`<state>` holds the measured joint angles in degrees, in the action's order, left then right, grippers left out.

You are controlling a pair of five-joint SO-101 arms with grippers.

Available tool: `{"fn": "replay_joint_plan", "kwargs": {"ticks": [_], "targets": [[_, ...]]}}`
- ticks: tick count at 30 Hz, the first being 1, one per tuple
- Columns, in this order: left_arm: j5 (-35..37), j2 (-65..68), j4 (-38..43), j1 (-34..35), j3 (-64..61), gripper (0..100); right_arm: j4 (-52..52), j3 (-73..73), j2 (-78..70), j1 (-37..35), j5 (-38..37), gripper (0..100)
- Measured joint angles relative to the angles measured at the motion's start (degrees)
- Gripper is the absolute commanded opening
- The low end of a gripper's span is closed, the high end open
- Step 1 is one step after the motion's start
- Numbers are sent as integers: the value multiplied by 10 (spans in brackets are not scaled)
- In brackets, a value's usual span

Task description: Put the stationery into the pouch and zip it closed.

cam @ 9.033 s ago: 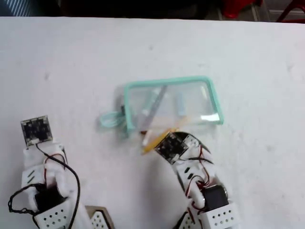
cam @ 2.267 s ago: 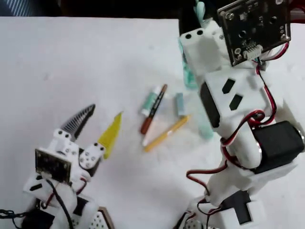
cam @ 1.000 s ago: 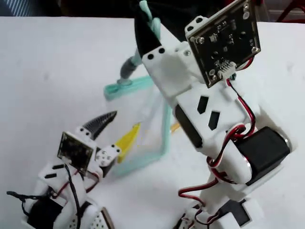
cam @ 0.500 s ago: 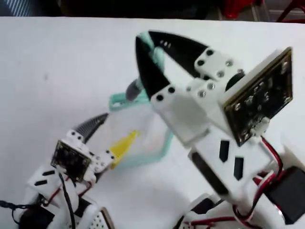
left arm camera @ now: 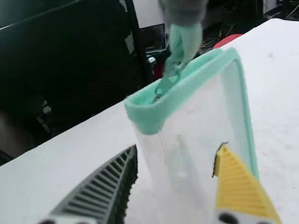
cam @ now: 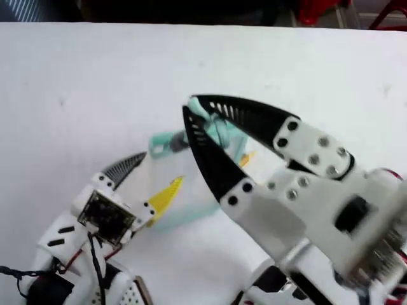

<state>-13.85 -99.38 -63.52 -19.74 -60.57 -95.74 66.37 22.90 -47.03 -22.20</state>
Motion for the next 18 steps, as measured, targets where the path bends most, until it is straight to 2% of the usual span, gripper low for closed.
{"fn": "replay_joint_plan", "kwargs": {"ticks": [6,8,12,18], "targets": [[1,0,-75,17,55,282,-4,0,27,-3,0,16],[0,0,-76,18,60,282,-11,0,36,-3,0,16],[0,0,-43,16,23,283,-11,1,37,-4,0,16],[0,0,66,-8,-86,279,-11,1,37,-3,0,16]]}}
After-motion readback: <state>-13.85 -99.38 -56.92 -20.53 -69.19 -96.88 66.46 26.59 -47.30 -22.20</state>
